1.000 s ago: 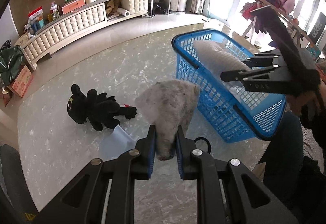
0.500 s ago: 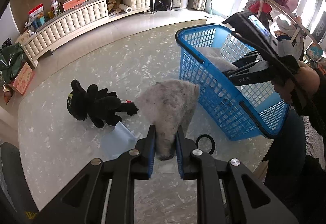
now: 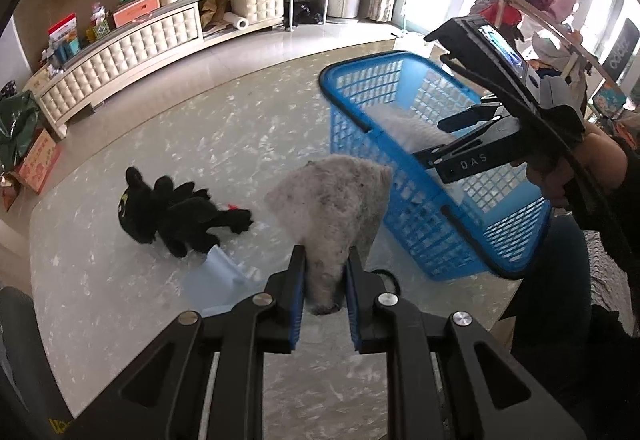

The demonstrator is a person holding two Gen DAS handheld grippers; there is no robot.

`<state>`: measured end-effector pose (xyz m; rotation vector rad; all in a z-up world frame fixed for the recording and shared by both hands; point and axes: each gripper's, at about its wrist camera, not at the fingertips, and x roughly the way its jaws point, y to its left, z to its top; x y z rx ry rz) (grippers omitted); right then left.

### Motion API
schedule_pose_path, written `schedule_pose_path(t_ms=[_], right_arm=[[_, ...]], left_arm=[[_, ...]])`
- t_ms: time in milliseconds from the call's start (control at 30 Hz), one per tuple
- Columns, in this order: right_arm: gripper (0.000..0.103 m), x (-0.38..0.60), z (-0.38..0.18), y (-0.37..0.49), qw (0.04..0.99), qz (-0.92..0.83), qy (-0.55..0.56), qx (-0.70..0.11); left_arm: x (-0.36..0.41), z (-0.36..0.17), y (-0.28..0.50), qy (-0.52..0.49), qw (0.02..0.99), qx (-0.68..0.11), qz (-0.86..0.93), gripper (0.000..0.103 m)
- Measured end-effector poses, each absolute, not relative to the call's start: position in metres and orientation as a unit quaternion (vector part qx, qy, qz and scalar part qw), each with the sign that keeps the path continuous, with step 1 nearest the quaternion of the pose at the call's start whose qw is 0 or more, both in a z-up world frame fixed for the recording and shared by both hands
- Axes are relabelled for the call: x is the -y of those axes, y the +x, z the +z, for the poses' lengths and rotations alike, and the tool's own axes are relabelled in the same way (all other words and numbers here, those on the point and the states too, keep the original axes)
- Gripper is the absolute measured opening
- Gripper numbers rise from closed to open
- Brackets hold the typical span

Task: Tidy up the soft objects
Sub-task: 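Lift the white waffle towel into the basket and open the right gripper, then carry the grey fuzzy pad over the basket and lower it with the left gripper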

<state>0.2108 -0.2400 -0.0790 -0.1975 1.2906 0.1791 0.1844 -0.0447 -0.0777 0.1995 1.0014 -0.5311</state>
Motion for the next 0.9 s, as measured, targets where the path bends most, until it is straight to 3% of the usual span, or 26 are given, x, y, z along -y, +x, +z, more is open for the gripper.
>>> schedule_pose_path(t_ms=[133,333,567,900], right_arm=[[0.092,0.243,-0.064,0.195,0.806,0.081,-0.080,-0.581],[0.103,0.255,-0.046,0.162,0.824,0.090,-0.062,-0.555],[0.103,0.277,-0.034,0.125,0.844,0.103,-0.052,-0.523],[0.103,0.316,-0.029,0.104,0.859,0.101,-0.042,-0.501]], left_arm=[[0.059,-0.072,0.180,0.103,0.839,-0.470,-0.255,0.016],[0.076,-0.054,0.172,0.112,0.847,-0.452,-0.256,0.016],[0.111,-0.039,0.166,0.120,0.832,-0.448,-0.305,0.016],[0.161,-0.070,0.175,0.154,0.787,-0.490,-0.343,0.016]])
